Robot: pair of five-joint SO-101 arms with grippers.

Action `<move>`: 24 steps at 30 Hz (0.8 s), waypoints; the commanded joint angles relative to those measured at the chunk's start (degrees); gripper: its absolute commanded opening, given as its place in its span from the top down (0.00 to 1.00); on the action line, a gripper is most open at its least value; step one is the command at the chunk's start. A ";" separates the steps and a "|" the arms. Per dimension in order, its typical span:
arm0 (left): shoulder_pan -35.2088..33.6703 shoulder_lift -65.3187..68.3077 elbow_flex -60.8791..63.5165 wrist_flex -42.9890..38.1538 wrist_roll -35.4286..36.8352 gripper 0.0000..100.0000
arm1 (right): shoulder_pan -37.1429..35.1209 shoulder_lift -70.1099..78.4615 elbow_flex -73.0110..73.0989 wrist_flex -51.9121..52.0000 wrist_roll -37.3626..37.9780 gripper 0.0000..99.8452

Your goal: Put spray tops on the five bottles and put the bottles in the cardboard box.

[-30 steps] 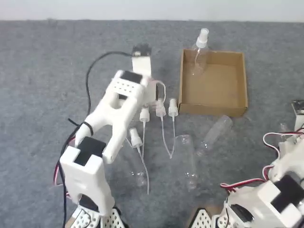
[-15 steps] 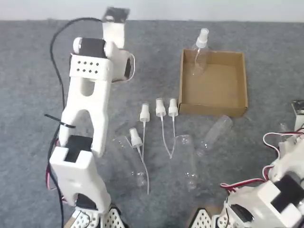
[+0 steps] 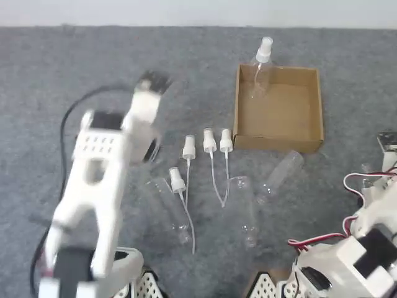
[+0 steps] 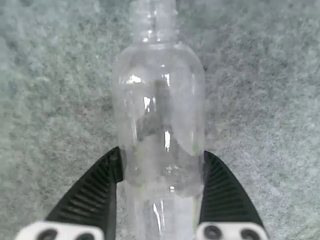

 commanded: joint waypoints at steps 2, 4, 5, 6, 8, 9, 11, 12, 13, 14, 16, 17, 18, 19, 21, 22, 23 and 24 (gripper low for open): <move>-5.10 -18.02 19.56 -3.16 -10.46 0.86 | 0.31 -1.10 -2.99 0.84 0.79 0.92; -6.15 -19.69 24.04 -3.43 -13.71 0.86 | 0.31 -1.10 -2.99 0.84 0.79 0.92; -6.24 -19.87 25.71 -3.43 -14.68 0.86 | 0.31 -1.10 -2.99 0.84 0.70 0.92; -6.07 -19.87 27.03 -3.43 -15.03 0.86 | 0.31 -1.10 -2.99 0.84 0.70 0.92; -5.01 -19.87 29.32 -5.10 -15.03 0.86 | 0.31 -1.10 -2.99 0.92 0.62 0.92; -4.31 -19.87 30.37 -6.42 -14.95 0.86 | 0.31 -1.10 -2.99 0.92 0.53 0.92; -2.46 -19.87 32.57 -9.32 -14.33 0.86 | 0.40 -1.10 -2.99 1.71 0.62 0.92; -1.49 -19.87 33.45 -10.81 -12.66 0.86 | 0.40 -1.10 -2.99 2.42 0.70 0.92; -0.26 -19.87 34.15 -12.40 -11.16 0.86 | 0.40 -1.10 -3.08 3.03 0.79 0.92; 1.05 -19.87 34.68 -13.98 -9.76 0.86 | 0.40 -1.10 -3.16 3.30 0.79 0.92; 3.60 -19.87 34.86 -15.82 -7.30 0.86 | 0.40 -1.10 -3.34 3.30 0.79 0.92; 4.84 -19.87 34.68 -16.44 -5.98 0.86 | 0.48 -1.10 -3.34 3.30 0.79 0.92; 5.89 -19.87 34.59 -17.05 -4.92 0.86 | 0.48 -1.10 -3.34 3.30 0.79 0.92; 6.77 -19.87 34.42 -17.76 -4.13 0.86 | 0.57 -1.10 -3.34 3.30 0.79 0.92; 7.74 -19.87 33.89 -18.73 -3.16 0.86 | 0.66 -1.10 -3.34 3.30 0.79 0.92; 8.00 -19.87 33.36 -18.90 -2.64 0.86 | 0.66 -1.10 -3.34 3.30 0.79 0.92; 8.00 -19.87 32.84 -19.08 -2.20 0.86 | 0.66 -1.10 -3.34 3.30 0.79 0.92; 8.00 -19.87 32.22 -19.08 -1.76 0.86 | 0.57 -1.10 -3.34 3.30 0.79 0.92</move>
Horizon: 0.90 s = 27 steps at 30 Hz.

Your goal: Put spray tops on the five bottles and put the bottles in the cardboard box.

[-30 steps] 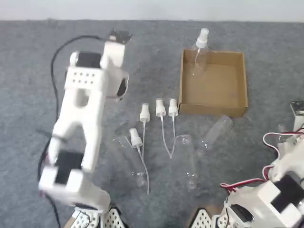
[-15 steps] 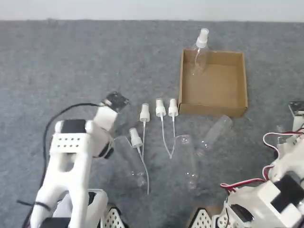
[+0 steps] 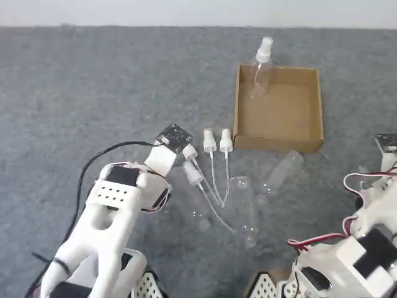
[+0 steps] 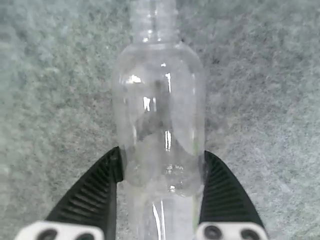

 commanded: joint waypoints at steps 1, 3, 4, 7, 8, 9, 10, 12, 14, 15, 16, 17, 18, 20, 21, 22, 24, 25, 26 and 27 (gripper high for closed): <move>0.53 -2.46 -4.09 -1.41 2.81 0.86 | 0.48 -1.10 -3.25 0.75 0.62 0.92; -0.97 -2.90 -7.08 0.62 2.46 0.86 | 0.48 -1.10 -3.25 0.75 0.62 0.92; -2.29 -2.90 -9.80 2.37 2.46 0.86 | 0.57 -1.10 -3.25 0.75 0.62 0.92; -5.63 -2.46 -19.03 6.24 3.08 0.86 | 0.66 -1.10 -3.25 0.75 0.62 0.92; -5.89 -2.20 -21.76 6.51 4.75 0.86 | 0.66 -1.10 -3.25 0.75 0.62 0.92; -5.89 -1.76 -23.60 6.42 7.82 0.86 | 0.66 -1.10 -3.25 0.75 0.62 0.92; -5.71 -0.70 -25.36 6.33 10.99 0.86 | 0.57 -1.19 -3.25 0.75 0.62 0.92; -4.31 3.25 -27.91 4.66 15.74 0.86 | 0.40 -1.19 -3.25 0.75 0.44 0.92; -2.90 9.23 -29.41 1.32 20.92 0.86 | 0.31 -1.19 -3.25 0.75 0.35 0.92; -2.29 12.75 -30.20 -0.88 24.26 0.86 | 0.31 -1.19 -3.25 0.75 0.35 0.92; -1.49 16.35 -31.08 -2.90 27.69 0.86 | 0.31 -1.19 -3.25 0.75 0.35 0.92; -0.97 19.69 -32.22 -4.66 30.95 0.86 | 0.31 -1.19 -3.25 0.75 0.35 0.92; -0.18 23.12 -33.54 -6.15 34.37 0.86 | 0.40 -1.19 -3.25 0.75 0.44 0.92; 1.49 29.54 -36.35 -7.74 39.47 0.86 | 0.57 -1.19 -3.25 0.75 0.53 0.92; 2.37 32.26 -37.93 -7.74 41.32 0.86 | 0.57 -1.19 -3.25 0.75 0.53 0.92; 3.08 34.99 -39.43 -7.47 42.99 0.86 | 0.66 -1.19 -3.25 0.75 0.62 0.92; 3.87 39.82 -41.89 -7.47 45.63 0.86 | 0.66 -1.19 -3.25 0.75 0.62 0.92; 3.87 42.02 -42.95 -7.47 46.59 0.86 | 0.66 -1.19 -3.25 0.75 0.62 0.92; 3.87 43.87 -43.91 -7.47 47.21 0.86 | 0.66 -1.19 -3.25 0.75 0.62 0.92; 3.87 45.27 -44.70 -7.47 47.47 0.86 | 0.57 -1.19 -3.25 0.75 0.62 0.92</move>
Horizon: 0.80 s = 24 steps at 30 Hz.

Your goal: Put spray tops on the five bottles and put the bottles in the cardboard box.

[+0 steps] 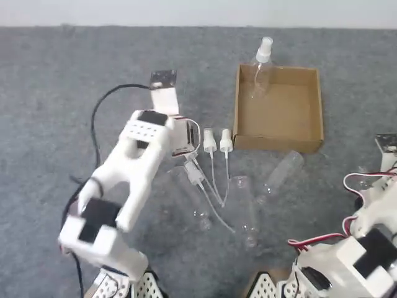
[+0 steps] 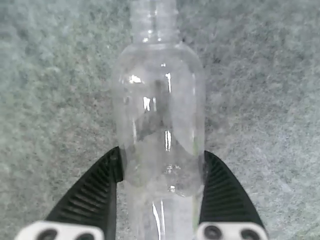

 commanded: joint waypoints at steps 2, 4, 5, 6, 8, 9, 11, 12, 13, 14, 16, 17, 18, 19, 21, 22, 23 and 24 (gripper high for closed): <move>0.35 6.68 -7.16 -1.49 3.43 0.86 | 0.57 -1.19 -3.25 0.75 0.62 0.92; 0.35 8.00 -7.96 -1.49 4.04 0.86 | 0.57 -1.19 -3.25 0.66 0.62 0.92; 0.44 8.62 -8.13 -1.67 5.10 0.86 | 0.57 -1.19 -3.25 0.57 0.62 0.92; 0.44 9.05 -8.13 -1.85 6.07 0.86 | 0.57 -1.19 -3.25 0.57 0.62 0.92; 0.79 9.93 -8.13 -1.85 6.86 0.86 | 0.57 -1.19 -3.25 0.40 0.62 0.92; 1.14 10.37 -8.13 -1.85 6.86 0.86 | 0.57 -1.19 -3.25 0.40 0.62 0.92; 1.58 11.25 -8.13 -1.76 7.03 0.86 | 0.57 -1.19 -3.25 0.40 0.62 0.92; 1.93 11.43 -8.13 -1.76 7.03 0.86 | 0.57 -1.19 -3.25 0.40 0.62 0.92; 2.20 11.60 -8.22 -1.85 7.03 0.86 | 0.57 -1.19 -3.25 0.31 0.62 0.92; 2.55 11.60 -8.22 -1.85 7.03 0.86 | 0.57 -1.19 -3.25 0.31 0.62 0.92; 3.08 11.60 -8.22 -1.85 7.03 0.86 | 0.57 -1.19 -3.25 0.31 0.62 0.92; 3.52 11.60 -8.31 -1.93 7.03 0.86 | 0.57 -1.19 -3.25 0.31 0.62 0.92; 3.87 11.87 -8.84 -1.93 7.03 0.86 | 0.66 -1.19 -3.25 0.40 0.62 0.92; 4.04 12.04 -9.27 -1.85 7.03 0.86 | 0.66 -1.19 -3.25 0.40 0.62 0.92; 4.13 12.13 -10.07 -2.02 7.03 0.89 | 0.66 -1.19 -3.25 0.48 0.62 0.92; 4.13 12.13 -10.42 -2.55 7.03 0.91 | 0.66 -1.19 -3.25 0.57 0.62 0.92; 4.13 12.13 -10.77 -3.08 7.03 0.93 | 0.75 -1.19 -3.25 0.57 0.62 0.92; 4.13 12.13 -11.03 -3.69 6.95 0.95 | 0.75 -1.19 -3.25 0.57 0.62 0.92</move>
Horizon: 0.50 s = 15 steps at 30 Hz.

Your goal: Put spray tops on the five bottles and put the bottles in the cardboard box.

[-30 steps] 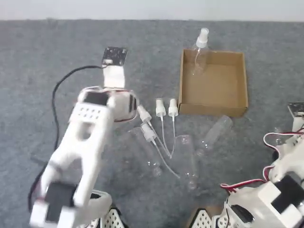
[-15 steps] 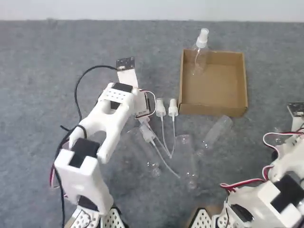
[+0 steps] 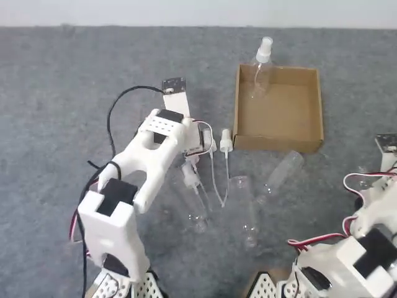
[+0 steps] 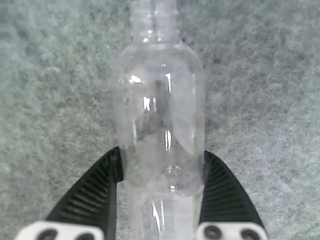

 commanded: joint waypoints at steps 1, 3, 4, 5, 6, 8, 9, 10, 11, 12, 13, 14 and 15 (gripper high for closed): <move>0.62 -0.35 -3.74 -3.43 0.26 0.96 | 0.75 -1.19 -3.25 0.57 0.62 0.92; 0.53 -0.44 -4.62 -3.78 0.09 0.97 | 0.75 -1.19 -3.25 0.57 0.62 0.92; 0.53 -0.44 -5.58 -3.52 0.09 0.97 | 0.75 -1.19 -3.25 0.57 0.62 0.92; 0.53 -0.44 -6.55 -3.34 0.00 0.97 | 0.75 -1.19 -3.25 0.57 0.62 0.92; 0.44 -0.53 -7.60 -3.25 0.00 0.97 | 0.75 -1.19 -3.25 0.66 0.62 0.92; 0.26 -0.97 -10.51 -3.08 0.00 0.98 | 0.75 -1.19 -3.25 0.75 0.62 0.92; 0.00 -1.23 -12.53 -2.11 -0.44 0.98 | 0.75 -1.19 -3.25 0.75 0.62 0.92; -0.53 -1.76 -15.25 -0.53 -1.41 0.98 | 0.75 -1.19 -3.25 0.75 0.62 0.92; -1.05 -2.29 -17.98 1.76 -2.29 0.98 | 0.75 -1.19 -3.25 0.75 0.62 0.92; -1.58 -3.08 -20.79 4.31 -3.08 0.98 | 0.75 -1.19 -3.25 0.75 0.62 0.92; -2.46 -3.96 -23.69 7.21 -4.04 0.98 | 0.75 -1.19 -3.25 0.75 0.62 0.92; -3.69 -5.10 -26.42 10.02 -5.36 0.98 | 0.75 -1.19 -3.25 0.75 0.62 0.92; -4.75 -6.33 -28.70 12.84 -7.21 0.98 | 0.75 -1.19 -3.25 0.75 0.62 0.92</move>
